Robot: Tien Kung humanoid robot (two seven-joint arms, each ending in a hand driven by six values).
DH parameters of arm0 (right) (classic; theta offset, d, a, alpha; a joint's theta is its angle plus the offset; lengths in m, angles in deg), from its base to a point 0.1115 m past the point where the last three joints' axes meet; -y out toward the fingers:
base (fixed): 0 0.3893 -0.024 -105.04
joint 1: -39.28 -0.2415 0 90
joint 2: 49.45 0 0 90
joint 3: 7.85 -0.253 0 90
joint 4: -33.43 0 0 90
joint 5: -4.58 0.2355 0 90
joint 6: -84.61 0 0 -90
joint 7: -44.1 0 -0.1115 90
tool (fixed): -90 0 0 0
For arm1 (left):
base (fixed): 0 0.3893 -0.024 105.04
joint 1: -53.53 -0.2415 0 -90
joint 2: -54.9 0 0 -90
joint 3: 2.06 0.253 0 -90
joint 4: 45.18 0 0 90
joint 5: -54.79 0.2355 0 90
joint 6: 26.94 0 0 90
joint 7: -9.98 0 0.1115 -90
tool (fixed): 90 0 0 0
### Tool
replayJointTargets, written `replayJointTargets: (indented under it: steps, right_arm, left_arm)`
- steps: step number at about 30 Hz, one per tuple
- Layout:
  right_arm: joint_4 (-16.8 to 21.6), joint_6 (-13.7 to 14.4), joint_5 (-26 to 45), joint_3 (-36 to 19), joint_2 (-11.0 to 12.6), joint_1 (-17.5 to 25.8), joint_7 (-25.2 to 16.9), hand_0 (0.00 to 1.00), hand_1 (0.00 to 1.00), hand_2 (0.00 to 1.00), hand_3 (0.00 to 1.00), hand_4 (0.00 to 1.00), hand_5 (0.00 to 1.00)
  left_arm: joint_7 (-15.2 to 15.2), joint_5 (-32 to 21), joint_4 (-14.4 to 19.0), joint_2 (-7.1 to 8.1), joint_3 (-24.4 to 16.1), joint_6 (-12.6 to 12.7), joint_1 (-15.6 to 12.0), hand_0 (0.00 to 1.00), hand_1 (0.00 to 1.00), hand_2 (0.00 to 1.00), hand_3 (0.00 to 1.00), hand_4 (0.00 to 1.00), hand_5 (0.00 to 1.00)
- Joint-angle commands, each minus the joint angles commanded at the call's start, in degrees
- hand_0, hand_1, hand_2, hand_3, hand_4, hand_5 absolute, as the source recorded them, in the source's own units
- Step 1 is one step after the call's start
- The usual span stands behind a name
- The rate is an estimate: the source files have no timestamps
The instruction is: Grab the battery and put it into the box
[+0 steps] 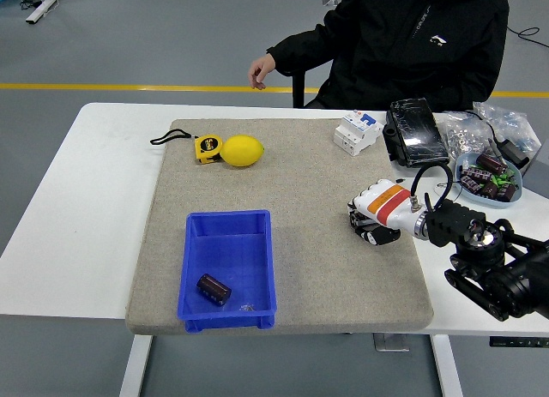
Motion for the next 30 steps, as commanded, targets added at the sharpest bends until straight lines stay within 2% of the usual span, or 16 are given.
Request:
replayJointTargets:
  steps: [1, 6, 7, 12, 13, 18, 19, 30]
  right_arm:
    - [0.02, 0.11, 0.07, -0.05, 0.06, 0.01, 0.01, 0.413, 0.564, 0.624, 0.645, 0.850, 0.276]
    - [0.18, 0.37, 0.69, -0.21, 0.43, 0.13, -0.04, 0.413, 0.564, 0.624, 0.645, 0.850, 0.276]
    - [0.16, 0.32, 0.93, -0.22, 0.47, 0.19, -0.02, 0.305, 0.495, 0.600, 0.640, 0.840, 0.267]
    - [0.04, 0.45, 2.11, -0.03, 0.72, 0.43, -0.40, 0.305, 0.495, 0.600, 0.640, 0.840, 0.267]
    - [0.00, 0.56, 2.36, 0.05, 0.75, 0.50, -0.57, 0.294, 0.479, 0.579, 0.595, 0.836, 0.270]
    - [-0.27, 1.06, 3.60, 0.43, 0.78, 0.82, -1.23, 0.294, 0.479, 0.579, 0.595, 0.836, 0.270]
    - [-0.29, 1.14, 3.85, 0.48, 0.77, 0.85, -1.37, 0.276, 0.466, 0.535, 0.524, 0.809, 0.261]
    - [-0.33, 1.40, 6.19, 0.56, 0.66, 1.09, -2.07, 0.276, 0.454, 0.519, 0.498, 0.798, 0.260]
  left_arm:
    - [-0.02, 0.08, 0.01, 0.02, -0.05, -0.01, -0.03, 0.770, 0.763, 0.768, 0.612, 0.677, 0.599]
    - [-0.15, 0.69, 0.03, 0.09, -0.44, -0.09, -0.16, 0.770, 0.763, 0.768, 0.612, 0.677, 0.599]
    - [-0.16, 0.71, 0.03, 0.10, -0.42, -0.10, -0.17, 0.769, 0.763, 0.769, 0.613, 0.676, 0.599]
    - [-0.19, 0.83, 0.05, 0.14, -0.43, -0.16, -0.11, 0.769, 0.763, 0.769, 0.613, 0.676, 0.599]
    - [-0.17, 0.71, 0.05, 0.13, -0.32, -0.15, -0.06, 0.769, 0.764, 0.767, 0.612, 0.677, 0.602]
    - [-0.05, -0.04, 0.04, 0.06, 0.14, -0.03, 0.09, 0.769, 0.764, 0.767, 0.612, 0.677, 0.602]
    - [-0.04, -0.12, 0.04, 0.05, 0.18, -0.02, 0.11, 0.769, 0.764, 0.767, 0.612, 0.677, 0.602]
    - [0.06, -0.67, 0.03, -0.03, 0.56, 0.04, 0.29, 0.769, 0.765, 0.767, 0.613, 0.677, 0.602]
